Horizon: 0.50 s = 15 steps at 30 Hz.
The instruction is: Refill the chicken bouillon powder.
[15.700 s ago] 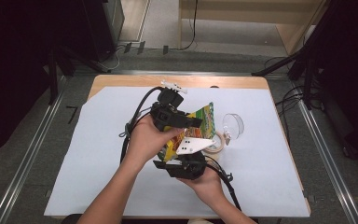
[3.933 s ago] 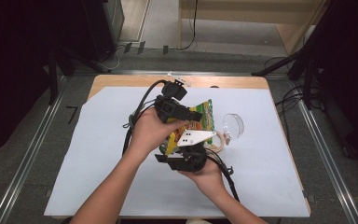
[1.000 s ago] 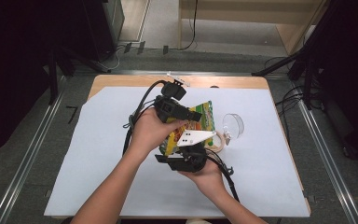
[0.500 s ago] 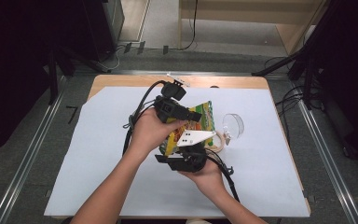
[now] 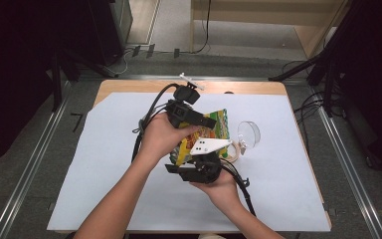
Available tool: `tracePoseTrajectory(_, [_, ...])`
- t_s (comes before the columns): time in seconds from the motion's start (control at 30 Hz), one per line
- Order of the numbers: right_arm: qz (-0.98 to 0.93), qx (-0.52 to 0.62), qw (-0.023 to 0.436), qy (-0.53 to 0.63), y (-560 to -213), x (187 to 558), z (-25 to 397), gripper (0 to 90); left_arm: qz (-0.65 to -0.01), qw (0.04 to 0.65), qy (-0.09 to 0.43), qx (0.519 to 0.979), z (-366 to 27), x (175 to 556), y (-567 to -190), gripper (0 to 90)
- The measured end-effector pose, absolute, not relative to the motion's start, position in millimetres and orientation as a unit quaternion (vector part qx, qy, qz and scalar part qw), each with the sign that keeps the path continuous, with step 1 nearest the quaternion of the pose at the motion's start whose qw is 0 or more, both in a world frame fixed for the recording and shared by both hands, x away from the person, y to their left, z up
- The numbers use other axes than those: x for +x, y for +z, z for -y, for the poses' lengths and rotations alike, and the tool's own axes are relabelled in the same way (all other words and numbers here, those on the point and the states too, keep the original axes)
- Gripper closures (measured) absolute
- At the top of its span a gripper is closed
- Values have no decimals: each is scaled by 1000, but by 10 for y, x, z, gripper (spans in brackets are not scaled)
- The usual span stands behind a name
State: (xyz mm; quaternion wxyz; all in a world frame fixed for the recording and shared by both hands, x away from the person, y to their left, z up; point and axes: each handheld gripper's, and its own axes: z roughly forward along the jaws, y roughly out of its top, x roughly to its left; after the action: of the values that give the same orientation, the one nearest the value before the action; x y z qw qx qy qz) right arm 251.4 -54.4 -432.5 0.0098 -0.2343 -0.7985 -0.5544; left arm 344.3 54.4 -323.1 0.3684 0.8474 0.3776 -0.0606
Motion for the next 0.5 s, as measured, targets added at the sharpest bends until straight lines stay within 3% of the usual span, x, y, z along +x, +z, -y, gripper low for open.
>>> tracePoseTrajectory(0.5, [802,-233,3,-550,-4338,2516,544,685,-373,368,-52,850,-523,3416,-3229,737])
